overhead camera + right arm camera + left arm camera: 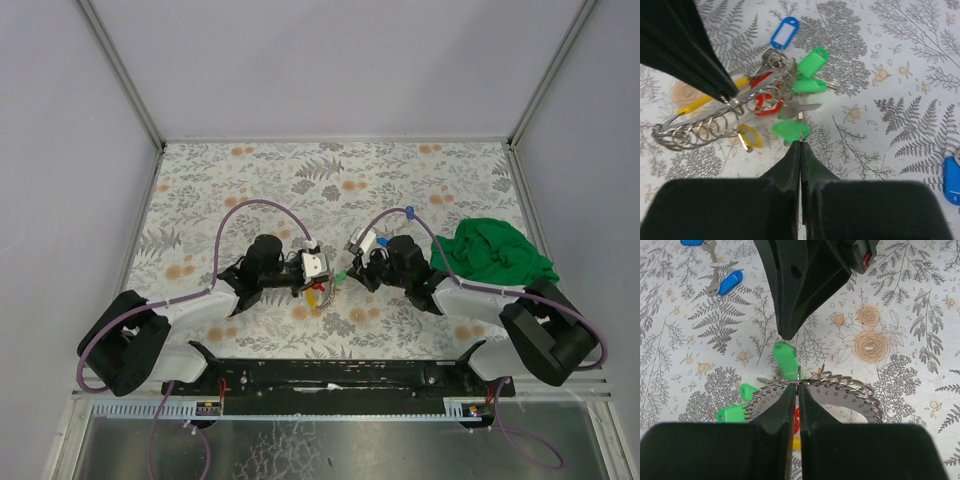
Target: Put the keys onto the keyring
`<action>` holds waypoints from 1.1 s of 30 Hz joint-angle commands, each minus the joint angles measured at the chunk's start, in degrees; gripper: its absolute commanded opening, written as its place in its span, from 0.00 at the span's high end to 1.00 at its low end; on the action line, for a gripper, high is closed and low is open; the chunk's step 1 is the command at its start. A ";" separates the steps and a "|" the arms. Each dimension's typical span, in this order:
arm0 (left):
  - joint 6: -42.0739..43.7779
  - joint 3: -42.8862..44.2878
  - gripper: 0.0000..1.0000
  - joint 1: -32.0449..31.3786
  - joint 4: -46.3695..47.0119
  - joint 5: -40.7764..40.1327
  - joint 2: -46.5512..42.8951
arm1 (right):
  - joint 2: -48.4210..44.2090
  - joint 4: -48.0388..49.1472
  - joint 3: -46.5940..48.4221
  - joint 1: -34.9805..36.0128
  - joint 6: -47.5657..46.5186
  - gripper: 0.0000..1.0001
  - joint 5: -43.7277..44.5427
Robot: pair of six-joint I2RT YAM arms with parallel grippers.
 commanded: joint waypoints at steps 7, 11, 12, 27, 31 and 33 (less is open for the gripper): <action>3.67 0.07 1.00 0.12 2.06 5.69 0.26 | -8.28 -11.61 3.14 0.43 -5.78 1.00 -13.43; 4.24 -0.02 1.00 0.14 1.62 7.62 0.76 | -11.30 -7.58 -0.11 0.59 -6.40 1.00 -14.33; 5.34 -0.13 1.00 0.14 1.55 8.07 0.85 | -11.62 -6.84 -0.68 0.84 -6.87 1.00 -14.40; 8.02 2.04 1.00 -0.90 -2.19 7.28 3.59 | -12.95 -2.57 -4.76 6.75 -14.55 1.00 -6.97; 7.94 2.12 1.00 -1.35 -2.26 7.12 3.79 | -12.92 -1.01 -5.51 7.74 -15.86 1.00 -4.64; 8.03 2.08 1.00 -1.53 -2.27 7.11 3.75 | -12.65 -0.55 -5.75 7.94 -16.26 1.00 -4.45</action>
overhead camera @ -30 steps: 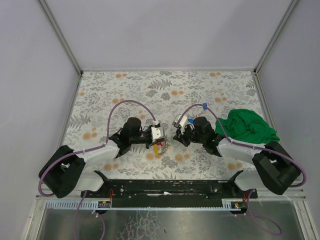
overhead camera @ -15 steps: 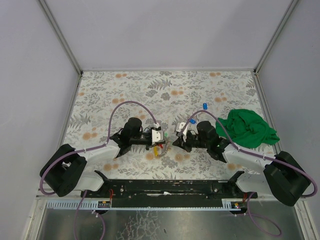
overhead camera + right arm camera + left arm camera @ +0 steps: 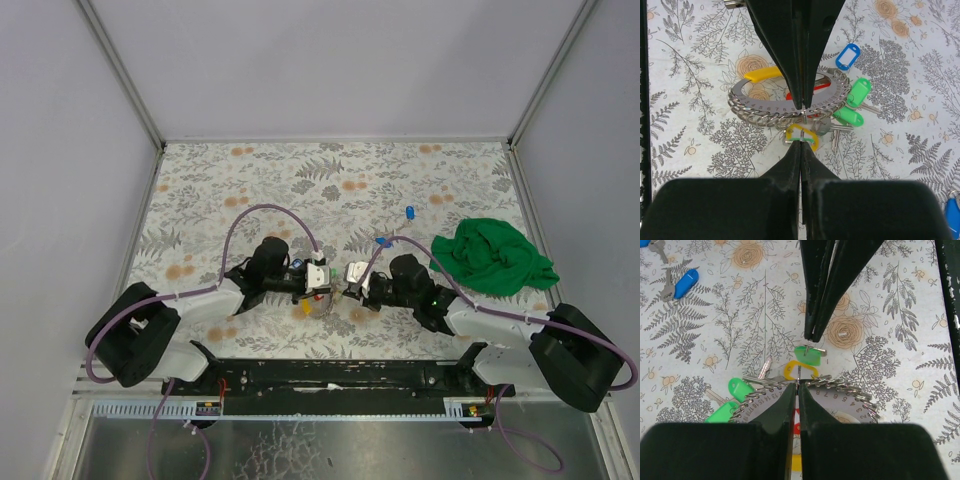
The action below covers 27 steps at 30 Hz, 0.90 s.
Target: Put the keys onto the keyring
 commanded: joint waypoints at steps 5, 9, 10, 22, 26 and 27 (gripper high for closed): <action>1.07 1.79 1.00 -0.81 1.11 0.60 0.50 | 0.28 4.56 -0.12 1.43 -2.80 1.00 2.80; 0.91 1.79 1.00 -0.97 1.45 0.71 0.60 | 0.73 4.56 0.04 1.55 -2.94 1.00 2.55; 0.98 1.74 1.00 -1.01 1.52 0.68 0.60 | 0.95 4.49 0.18 1.63 -2.98 1.00 2.09; 0.80 1.82 1.00 -0.99 1.87 1.53 0.65 | 2.08 4.62 0.77 1.73 -2.80 1.00 2.39; 0.70 1.79 1.00 -0.99 1.91 1.56 0.77 | 2.00 5.00 0.68 1.72 -2.59 1.00 2.60; 0.70 1.87 1.00 -1.00 1.91 1.58 0.82 | 2.00 5.05 0.68 1.73 -2.57 1.00 2.51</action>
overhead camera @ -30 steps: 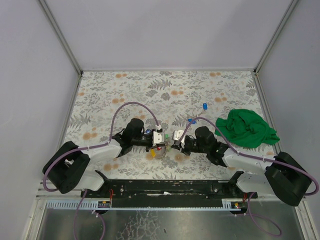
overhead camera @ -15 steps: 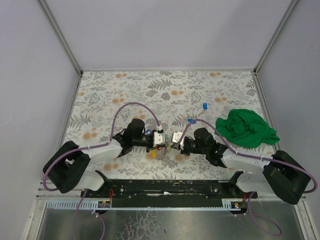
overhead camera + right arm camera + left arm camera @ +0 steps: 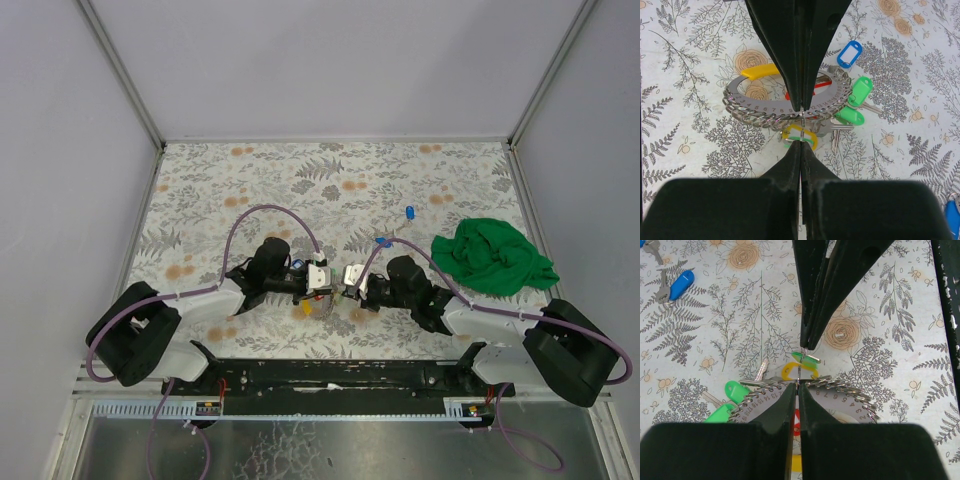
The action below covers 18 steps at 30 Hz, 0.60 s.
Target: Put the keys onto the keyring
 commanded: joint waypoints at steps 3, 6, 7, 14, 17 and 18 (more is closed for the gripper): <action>0.69 1.58 1.00 -0.24 2.28 1.74 0.62 | 0.11 3.06 1.29 0.71 -0.32 1.00 0.73; 0.56 1.64 1.00 -0.29 2.26 1.61 0.61 | 0.21 3.08 1.42 0.70 -0.07 1.00 0.27; 0.57 1.64 1.00 -0.25 2.32 1.65 0.53 | 0.16 3.13 1.42 0.70 -0.07 1.00 0.24; 0.41 1.70 1.00 -0.26 2.48 2.17 0.80 | 0.29 3.41 1.51 0.71 0.39 1.00 0.25; 0.31 1.73 1.00 -0.28 2.50 2.35 0.93 | 0.37 3.50 1.51 0.74 0.46 1.00 0.24; 0.33 1.73 1.00 -0.32 2.56 2.27 0.90 | 0.45 3.50 1.59 0.73 0.60 1.00 0.12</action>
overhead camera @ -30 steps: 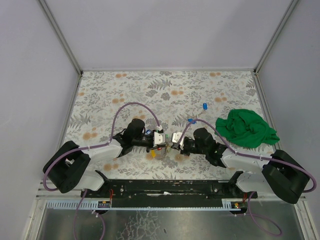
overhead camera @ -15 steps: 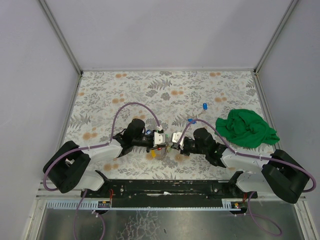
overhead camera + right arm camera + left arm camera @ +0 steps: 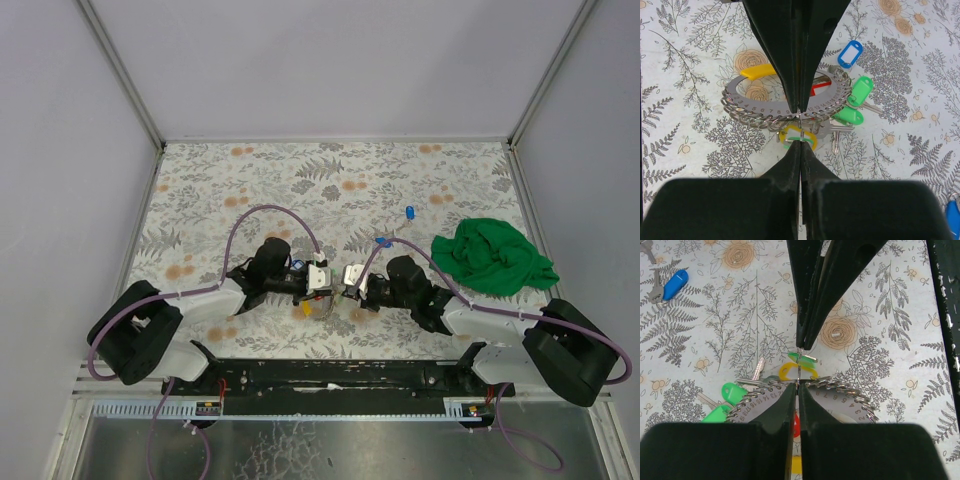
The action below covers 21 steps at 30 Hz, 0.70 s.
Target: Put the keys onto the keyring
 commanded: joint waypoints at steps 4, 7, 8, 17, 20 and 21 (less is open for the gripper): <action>0.22 1.65 1.00 -0.33 2.72 1.57 0.40 | 0.69 3.38 1.78 0.72 0.76 1.00 -0.27; 0.04 1.49 1.00 -0.33 3.10 1.43 0.32 | 0.76 3.30 1.86 0.72 0.94 1.00 -0.68; 0.02 1.47 1.00 -0.33 3.07 1.42 0.26 | 0.76 3.27 1.92 0.72 0.98 1.00 -0.76; -0.02 1.49 1.00 -0.32 2.99 0.45 0.29 | -0.63 2.90 1.60 0.68 1.65 1.00 0.25; 0.02 1.46 1.00 -0.33 2.98 0.48 0.34 | -0.97 2.98 1.47 0.72 1.78 1.00 -0.12; 0.00 1.46 1.00 -0.32 2.98 0.45 0.33 | -1.12 2.99 1.43 0.72 1.87 1.00 -0.31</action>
